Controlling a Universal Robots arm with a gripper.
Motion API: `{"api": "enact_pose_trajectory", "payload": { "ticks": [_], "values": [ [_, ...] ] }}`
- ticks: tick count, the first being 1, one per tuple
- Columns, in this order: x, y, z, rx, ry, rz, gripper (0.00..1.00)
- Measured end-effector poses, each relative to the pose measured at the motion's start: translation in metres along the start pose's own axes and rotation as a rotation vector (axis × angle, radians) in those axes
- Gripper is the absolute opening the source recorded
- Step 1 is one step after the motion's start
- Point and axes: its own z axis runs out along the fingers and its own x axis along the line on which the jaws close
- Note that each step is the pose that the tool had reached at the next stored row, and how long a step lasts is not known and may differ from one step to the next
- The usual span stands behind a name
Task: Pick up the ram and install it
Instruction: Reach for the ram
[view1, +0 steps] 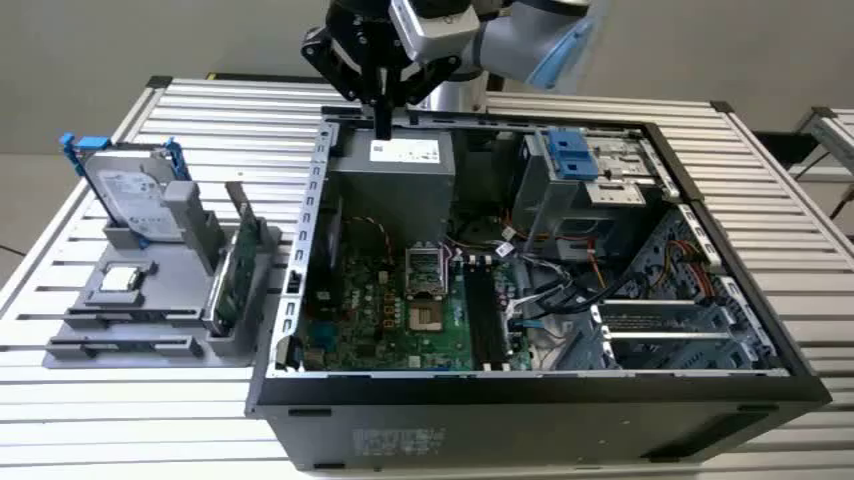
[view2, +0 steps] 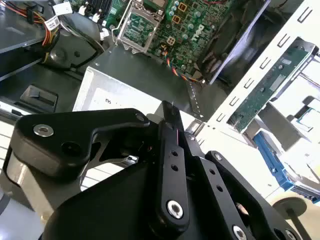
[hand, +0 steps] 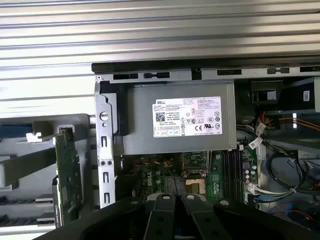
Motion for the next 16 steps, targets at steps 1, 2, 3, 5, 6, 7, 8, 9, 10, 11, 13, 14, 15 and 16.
{"api": "enact_pose_trajectory", "payload": {
  "ticks": [1,2,3,5,6,7,8,9,10,11,13,14,15,16],
  "values": [
    [0.0,0.0,0.0,0.0,0.0,0.0,0.0],
    [0.0,0.0,0.0,0.0,0.0,0.0,0.0],
    [0.0,0.0,0.0,0.0,0.0,0.0,0.0],
    [0.0001,-0.0001,0.0,0.0001,0.0,0.0,0.0],
    [0.0003,-0.0001,-0.0001,0.0001,0.0001,0.0,0.0],
    [0.0008,-0.0001,0.0,0.0,0.0,0.0,0.0],
    [0.0012,-0.0002,-0.0001,0.0001,0.0,0.0,0.0],
    [0.0016,-0.0005,-0.0001,0.0001,0.0001,0.0,0.0],
    [0.0023,-0.0006,-0.0001,0.0001,0.0,0.0,0.0],
    [0.0029,-0.0007,-0.0001,0.0,0.0,0.0,0.0],
    [0.0044,-0.0012,-0.0002,0.0,0.0,0.0,0.0],
    [0.0052,-0.0014,-0.0002,0.0001,0.0,0.0,0.0],
    [0.0059,-0.0016,-0.0002,0.0,0.0,0.0,0.0],
    [0.0064,-0.0018,-0.0002,0.0,0.0,0.0,0.0]
  ]
}}
